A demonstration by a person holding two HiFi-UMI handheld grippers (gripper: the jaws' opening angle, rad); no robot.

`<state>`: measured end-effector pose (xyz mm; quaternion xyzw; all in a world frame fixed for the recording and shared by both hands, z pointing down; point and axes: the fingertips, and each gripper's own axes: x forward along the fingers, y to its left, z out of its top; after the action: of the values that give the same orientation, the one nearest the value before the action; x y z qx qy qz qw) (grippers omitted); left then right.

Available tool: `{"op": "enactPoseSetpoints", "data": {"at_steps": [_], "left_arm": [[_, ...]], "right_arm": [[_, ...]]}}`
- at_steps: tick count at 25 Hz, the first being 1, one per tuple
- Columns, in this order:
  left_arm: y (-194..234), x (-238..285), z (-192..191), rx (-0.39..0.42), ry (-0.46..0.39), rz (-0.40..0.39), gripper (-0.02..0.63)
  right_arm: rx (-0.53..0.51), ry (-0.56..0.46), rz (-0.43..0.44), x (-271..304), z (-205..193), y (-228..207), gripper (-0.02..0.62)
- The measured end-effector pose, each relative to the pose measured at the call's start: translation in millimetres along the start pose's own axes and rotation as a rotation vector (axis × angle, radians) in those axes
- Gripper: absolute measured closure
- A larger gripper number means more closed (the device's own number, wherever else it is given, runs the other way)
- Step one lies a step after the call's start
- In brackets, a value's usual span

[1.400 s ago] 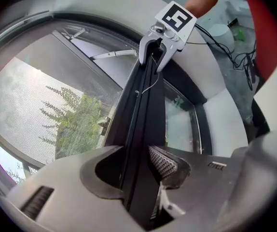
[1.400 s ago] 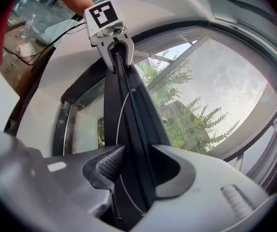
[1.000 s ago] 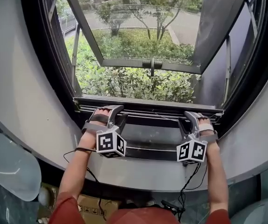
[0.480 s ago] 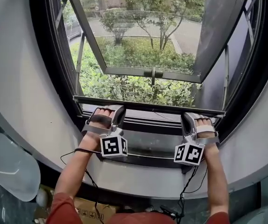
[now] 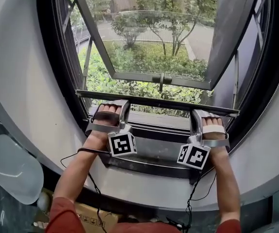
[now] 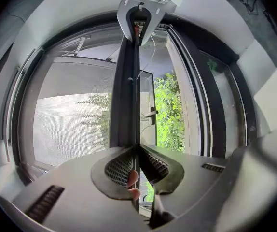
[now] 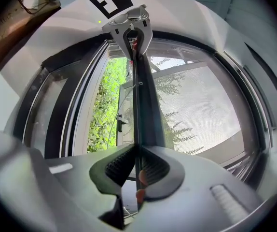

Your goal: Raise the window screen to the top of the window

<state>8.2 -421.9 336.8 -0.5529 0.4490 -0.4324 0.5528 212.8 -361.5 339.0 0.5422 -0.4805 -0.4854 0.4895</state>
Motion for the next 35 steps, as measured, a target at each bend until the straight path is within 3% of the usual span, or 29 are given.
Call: {"op": "enactPoseSetpoints", "data": {"at_steps": [14,21,35], "left_arm": [[31.7,0.3,-1.2,0.021,0.073,0.043,0.566],[59.4,3.4,0.3,0.021,0.052,0.103,0.566],[149.0,3.7,3.2,0.017,-0.039,0.251,0.565]], "right_arm": [[-0.021,-0.047,-0.073,-0.5,4.0,-30.9,0.538],[-0.02,-0.029,-0.121,3.6,3.5,-55.8,0.535],[-0.058,0.027,-0.267,8.6,7.2,-145.6,0.534]]}}
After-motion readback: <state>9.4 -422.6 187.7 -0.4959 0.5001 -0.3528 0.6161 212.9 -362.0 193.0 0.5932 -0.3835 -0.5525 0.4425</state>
